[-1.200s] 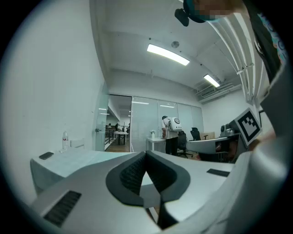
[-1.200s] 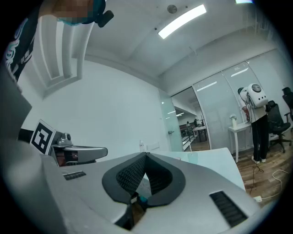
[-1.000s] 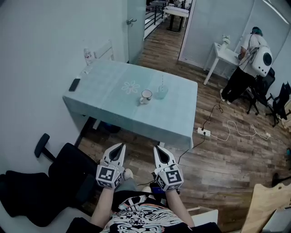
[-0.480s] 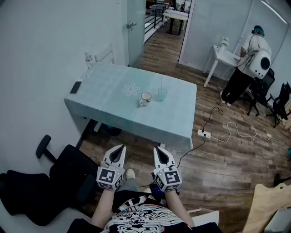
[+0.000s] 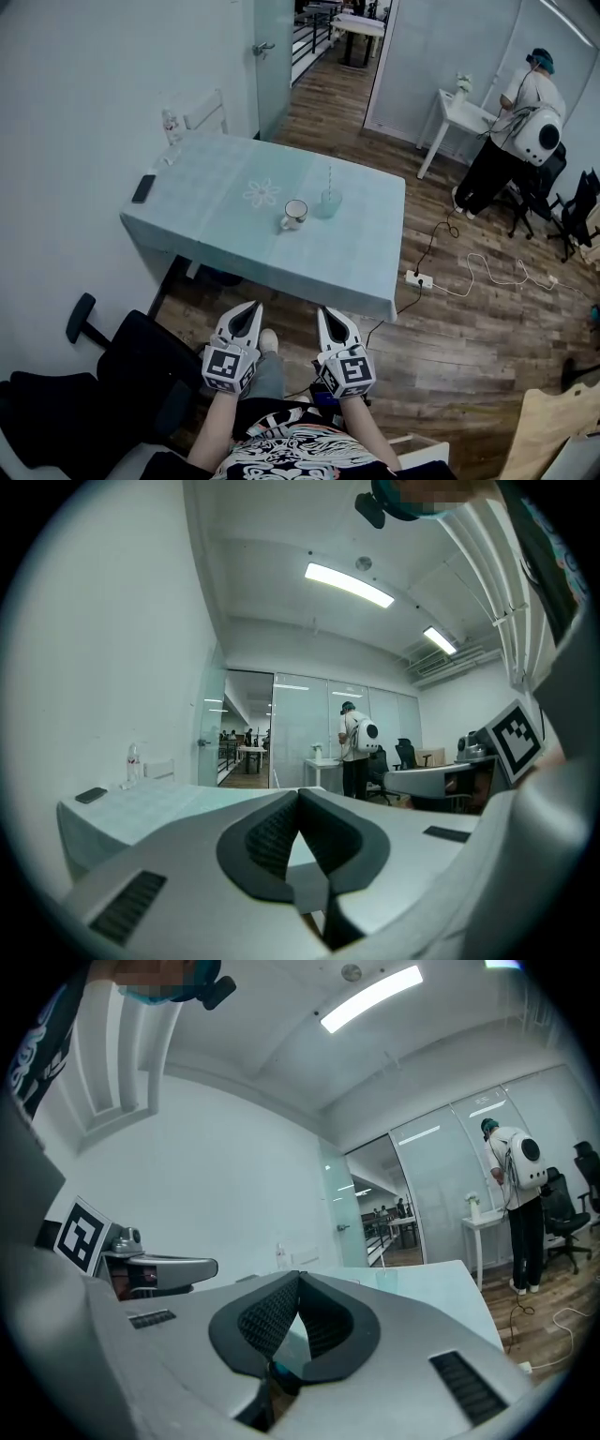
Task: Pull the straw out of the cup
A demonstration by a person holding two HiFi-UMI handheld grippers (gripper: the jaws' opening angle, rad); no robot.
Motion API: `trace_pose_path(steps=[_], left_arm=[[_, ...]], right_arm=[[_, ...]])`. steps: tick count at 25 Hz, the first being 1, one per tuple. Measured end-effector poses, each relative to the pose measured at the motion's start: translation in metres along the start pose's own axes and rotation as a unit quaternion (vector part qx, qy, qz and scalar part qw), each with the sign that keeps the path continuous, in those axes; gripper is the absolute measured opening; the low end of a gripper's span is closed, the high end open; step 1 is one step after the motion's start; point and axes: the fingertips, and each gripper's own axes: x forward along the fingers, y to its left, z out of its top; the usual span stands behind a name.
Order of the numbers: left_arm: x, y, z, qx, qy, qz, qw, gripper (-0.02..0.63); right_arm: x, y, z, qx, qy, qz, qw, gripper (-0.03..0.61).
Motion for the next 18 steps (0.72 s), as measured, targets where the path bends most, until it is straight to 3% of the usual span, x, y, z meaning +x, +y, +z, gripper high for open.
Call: trace_pose_path(steps=[7, 18], left_arm=[[0.083, 0.043, 0.001, 0.010, -0.010, -0.009, 0.9999, 0.002], [0.202, 0.148, -0.002, -0.008, 0.019, -0.016, 0.9997, 0.002]], right_arm=[[0.070, -0.057, -0.012, 0.004, 0.023, -0.035, 0.999, 0.012], [0.197, -0.111, -0.008, -0.006, 0.052, -0.063, 0.997, 0.012]])
